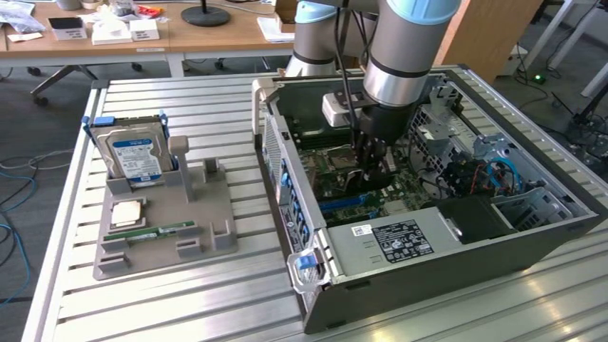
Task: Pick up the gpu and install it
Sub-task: 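Insert the gpu into the slot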
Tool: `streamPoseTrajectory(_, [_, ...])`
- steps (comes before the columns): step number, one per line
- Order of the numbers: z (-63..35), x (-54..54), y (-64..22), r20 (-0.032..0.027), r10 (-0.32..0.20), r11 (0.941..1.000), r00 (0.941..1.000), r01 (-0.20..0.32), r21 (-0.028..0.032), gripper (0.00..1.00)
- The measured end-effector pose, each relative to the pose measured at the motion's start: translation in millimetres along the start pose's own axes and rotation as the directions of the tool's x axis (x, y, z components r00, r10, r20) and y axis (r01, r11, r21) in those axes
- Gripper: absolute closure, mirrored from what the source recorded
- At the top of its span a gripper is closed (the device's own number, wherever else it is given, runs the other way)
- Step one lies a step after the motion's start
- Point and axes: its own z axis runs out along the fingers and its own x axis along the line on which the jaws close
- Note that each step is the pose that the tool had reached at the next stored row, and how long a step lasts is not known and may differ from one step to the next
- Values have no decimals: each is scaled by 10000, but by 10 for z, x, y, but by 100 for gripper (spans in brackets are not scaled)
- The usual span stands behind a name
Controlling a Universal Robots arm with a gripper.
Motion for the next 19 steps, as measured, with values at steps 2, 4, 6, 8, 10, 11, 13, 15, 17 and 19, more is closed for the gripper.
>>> streamPoseTrajectory(2, [-1,1,7,28,0,10000,10000,0,3,74])
streamPoseTrajectory(4, [0,0,9,39,-1,10000,10000,1,4,74])
streamPoseTrajectory(6, [-1,0,13,43,1,10000,10000,-1,4,74])
streamPoseTrajectory(8, [-1,0,14,42,1,10000,10000,-1,4,74])
streamPoseTrajectory(10, [-1,0,19,42,3,10000,10000,-3,4,74])
streamPoseTrajectory(11, [-1,0,23,43,3,10000,10000,-3,4,74])
streamPoseTrajectory(13, [-1,1,31,43,1,10000,10000,-1,4,74])
streamPoseTrajectory(15, [-1,1,39,42,2,10000,10000,-2,4,74])
streamPoseTrajectory(17, [-2,1,46,42,1,10000,10000,-1,4,74])
streamPoseTrajectory(19, [-2,1,52,42,1,10000,10000,-1,4,74])
